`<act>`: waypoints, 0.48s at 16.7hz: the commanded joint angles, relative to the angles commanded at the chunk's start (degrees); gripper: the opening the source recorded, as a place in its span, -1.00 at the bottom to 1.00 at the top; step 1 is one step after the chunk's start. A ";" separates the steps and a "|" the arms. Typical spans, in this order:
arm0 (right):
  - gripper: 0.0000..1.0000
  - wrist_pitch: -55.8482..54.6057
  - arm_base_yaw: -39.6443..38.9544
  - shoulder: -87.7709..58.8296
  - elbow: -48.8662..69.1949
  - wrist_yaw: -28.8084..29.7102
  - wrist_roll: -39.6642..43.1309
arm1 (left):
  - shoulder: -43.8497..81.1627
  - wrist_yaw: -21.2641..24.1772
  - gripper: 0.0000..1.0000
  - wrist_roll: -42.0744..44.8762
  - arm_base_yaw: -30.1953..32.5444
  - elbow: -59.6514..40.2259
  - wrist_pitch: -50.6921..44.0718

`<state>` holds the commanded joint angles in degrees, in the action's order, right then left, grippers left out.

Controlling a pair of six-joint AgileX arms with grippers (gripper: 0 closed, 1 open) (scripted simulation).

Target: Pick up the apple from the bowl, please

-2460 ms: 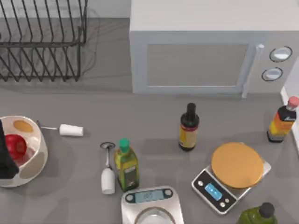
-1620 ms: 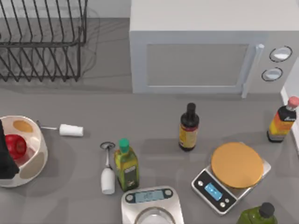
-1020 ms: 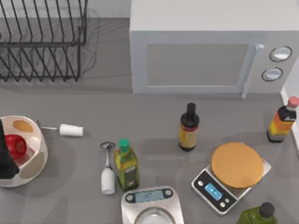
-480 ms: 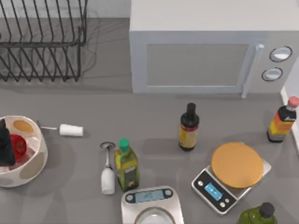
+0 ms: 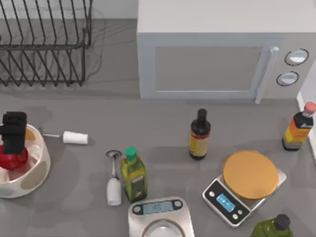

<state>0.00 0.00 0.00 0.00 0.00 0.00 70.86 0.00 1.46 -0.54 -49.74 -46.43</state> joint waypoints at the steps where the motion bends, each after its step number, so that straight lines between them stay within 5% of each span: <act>1: 1.00 0.00 0.00 0.00 0.00 0.00 0.00 | 4.81 0.00 1.00 0.09 -0.03 -3.11 -2.91; 8: 1.00 0.00 0.00 0.00 0.00 0.00 0.00 | 23.26 0.00 1.00 0.46 -0.17 -15.74 -14.70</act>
<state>0.00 0.00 0.00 0.00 0.00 0.00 94.12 0.00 1.93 -0.71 -65.47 -61.13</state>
